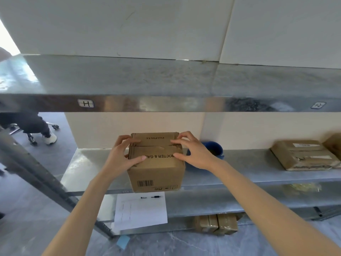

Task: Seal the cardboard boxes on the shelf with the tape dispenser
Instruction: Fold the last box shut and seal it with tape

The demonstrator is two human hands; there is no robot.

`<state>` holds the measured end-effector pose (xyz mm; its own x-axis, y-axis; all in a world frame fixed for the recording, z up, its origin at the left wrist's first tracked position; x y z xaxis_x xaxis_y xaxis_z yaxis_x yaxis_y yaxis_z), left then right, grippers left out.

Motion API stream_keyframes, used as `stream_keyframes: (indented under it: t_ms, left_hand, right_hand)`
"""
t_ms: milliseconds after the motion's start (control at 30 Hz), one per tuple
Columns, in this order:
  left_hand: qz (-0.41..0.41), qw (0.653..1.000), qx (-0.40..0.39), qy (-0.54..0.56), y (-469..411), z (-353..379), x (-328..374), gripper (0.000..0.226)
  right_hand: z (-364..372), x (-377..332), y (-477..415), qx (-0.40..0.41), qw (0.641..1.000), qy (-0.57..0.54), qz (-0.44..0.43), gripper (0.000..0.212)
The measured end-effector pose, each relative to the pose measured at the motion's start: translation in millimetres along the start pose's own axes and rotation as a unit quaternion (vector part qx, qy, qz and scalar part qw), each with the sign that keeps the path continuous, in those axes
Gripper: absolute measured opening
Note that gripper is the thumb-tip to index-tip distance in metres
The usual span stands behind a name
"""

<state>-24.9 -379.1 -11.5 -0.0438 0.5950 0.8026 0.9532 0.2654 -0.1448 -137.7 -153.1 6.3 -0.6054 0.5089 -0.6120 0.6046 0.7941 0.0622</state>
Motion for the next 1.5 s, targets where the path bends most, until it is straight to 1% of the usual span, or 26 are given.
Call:
stream_keyframes:
  t_ms: [33,167,300,400,433,500,533,567,600,633,700,800,900,1033,1100,1233,1367,1500]
  left_hand:
    - [0.000,1.000,0.003,0.009,3,2,-1,0.052]
    - [0.025,0.999,0.021,0.032,8,19,7,0.051]
    - [0.040,0.998,0.022,0.036,2,44,22,0.042]
    - [0.031,0.998,0.041,0.021,5,53,22,0.035]
    - [0.024,0.998,0.047,0.024,7,54,21,0.034]
    - [0.013,0.998,0.053,0.035,10,55,20,0.034]
    - [0.010,0.998,0.056,0.038,11,55,22,0.035]
    - [0.007,0.997,0.061,0.038,11,55,24,0.036]
    - [0.004,0.997,0.065,0.037,10,55,25,0.037]
    - [0.001,0.997,0.069,0.035,10,55,26,0.037]
    - [-0.003,0.996,0.076,0.034,10,54,25,0.038]
    - [-0.008,0.995,0.086,0.039,12,56,23,0.037]
    - [-0.016,0.995,0.091,0.050,13,56,24,0.042]
    - [-0.034,0.994,0.088,0.057,14,55,27,0.049]
    - [-0.039,0.994,0.089,0.057,15,55,30,0.048]
    - [-0.051,0.993,0.095,0.047,16,55,28,0.037]
    - [-0.055,0.993,0.097,0.045,17,56,31,0.037]
    - [-0.063,0.992,0.099,0.053,17,57,32,0.038]
  right_hand:
    - [4,3,2,0.001,1.000,-0.020,0.005,0.050]
    - [12,10,7,0.042,0.995,-0.093,0.023,0.046]
    - [13,17,7,0.061,0.991,-0.118,0.031,0.044]
    - [8,19,5,0.057,0.991,-0.117,0.023,0.037]
    - [5,22,6,0.073,0.986,-0.146,0.018,0.035]
    - [-9,40,14,0.151,0.965,-0.213,0.029,0.031]
    - [-17,54,19,0.193,0.958,-0.209,0.047,0.030]
    - [-24,70,23,0.218,0.958,-0.173,0.068,0.031]
    - [-27,86,25,0.218,0.964,-0.124,0.088,0.034]
    - [-27,101,25,0.199,0.971,-0.078,0.104,0.037]
    - [-20,127,24,0.134,0.984,-0.014,0.120,0.046]
    - [-5,156,18,0.026,0.990,0.081,0.116,0.064]
    - [7,173,7,-0.056,0.975,0.198,0.087,0.084]
    - [14,192,-4,-0.116,0.952,0.280,0.039,0.093]
    - [14,198,-9,-0.133,0.951,0.280,0.015,0.098]
    - [12,203,-17,-0.174,0.961,0.215,-0.002,0.106]
    - [12,210,-26,-0.203,0.966,0.162,-0.014,0.104]
    - [11,214,-31,-0.242,0.962,0.121,0.019,0.097]
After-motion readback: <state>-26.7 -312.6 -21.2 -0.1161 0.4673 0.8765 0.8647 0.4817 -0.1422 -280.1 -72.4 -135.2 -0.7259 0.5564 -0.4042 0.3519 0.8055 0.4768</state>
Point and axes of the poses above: each hand's wrist, its own y-axis away from the middle knuckle, its own z-axis out of the palm, x = y × z, the point moved 7 cm from there along -y, towards the middle knuckle, and after that the axes turned 5 degrees about -x, right-handed, at the moved point
